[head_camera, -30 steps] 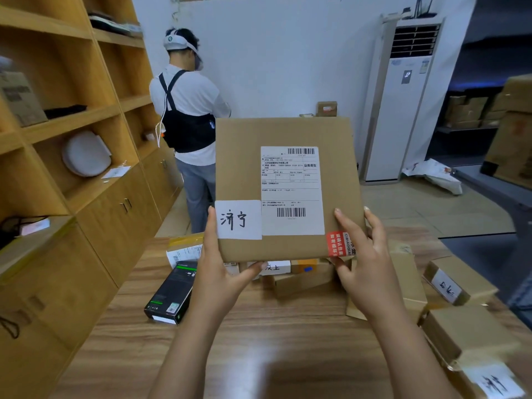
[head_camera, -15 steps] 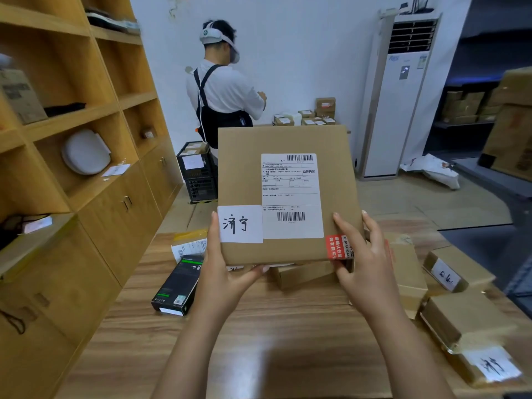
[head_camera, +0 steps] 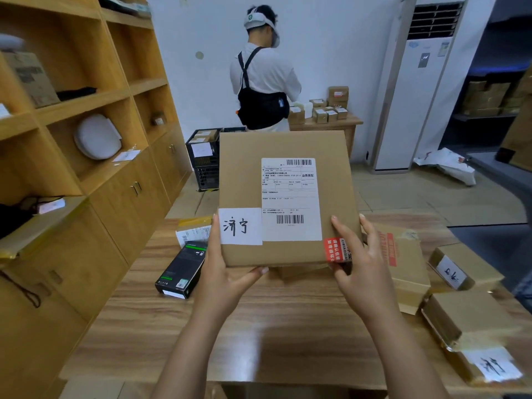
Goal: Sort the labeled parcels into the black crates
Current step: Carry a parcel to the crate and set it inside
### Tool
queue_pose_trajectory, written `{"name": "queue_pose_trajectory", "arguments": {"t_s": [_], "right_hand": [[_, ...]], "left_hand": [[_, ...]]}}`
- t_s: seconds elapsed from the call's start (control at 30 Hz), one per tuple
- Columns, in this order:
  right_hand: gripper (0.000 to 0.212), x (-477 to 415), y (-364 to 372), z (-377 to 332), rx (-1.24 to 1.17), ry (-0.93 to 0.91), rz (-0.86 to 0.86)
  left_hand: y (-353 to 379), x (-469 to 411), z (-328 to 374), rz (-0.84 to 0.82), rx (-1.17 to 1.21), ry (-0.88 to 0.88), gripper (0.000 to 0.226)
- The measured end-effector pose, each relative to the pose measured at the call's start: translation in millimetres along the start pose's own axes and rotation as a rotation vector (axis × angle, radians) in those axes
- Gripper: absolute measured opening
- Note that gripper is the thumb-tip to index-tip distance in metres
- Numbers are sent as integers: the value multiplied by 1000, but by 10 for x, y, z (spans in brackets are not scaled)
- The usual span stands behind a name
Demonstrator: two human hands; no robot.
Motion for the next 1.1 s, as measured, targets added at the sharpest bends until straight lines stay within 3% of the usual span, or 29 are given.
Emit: {"name": "queue_pose_trajectory", "arguments": {"t_s": [1.1], "right_hand": [[87, -877, -192, 845, -150, -213, -366]], "left_hand": [[934, 305, 469, 344, -121, -203, 123]]}}
Point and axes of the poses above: each hand's wrist, its own x-axis away from the middle knuckle, its own y-axis out of the palm, z = x × y, the point moved 3 cm from there along -x, towards the middle knuckle, and after that the axes turned 4 degrees about -x, right-handed, at the moved point
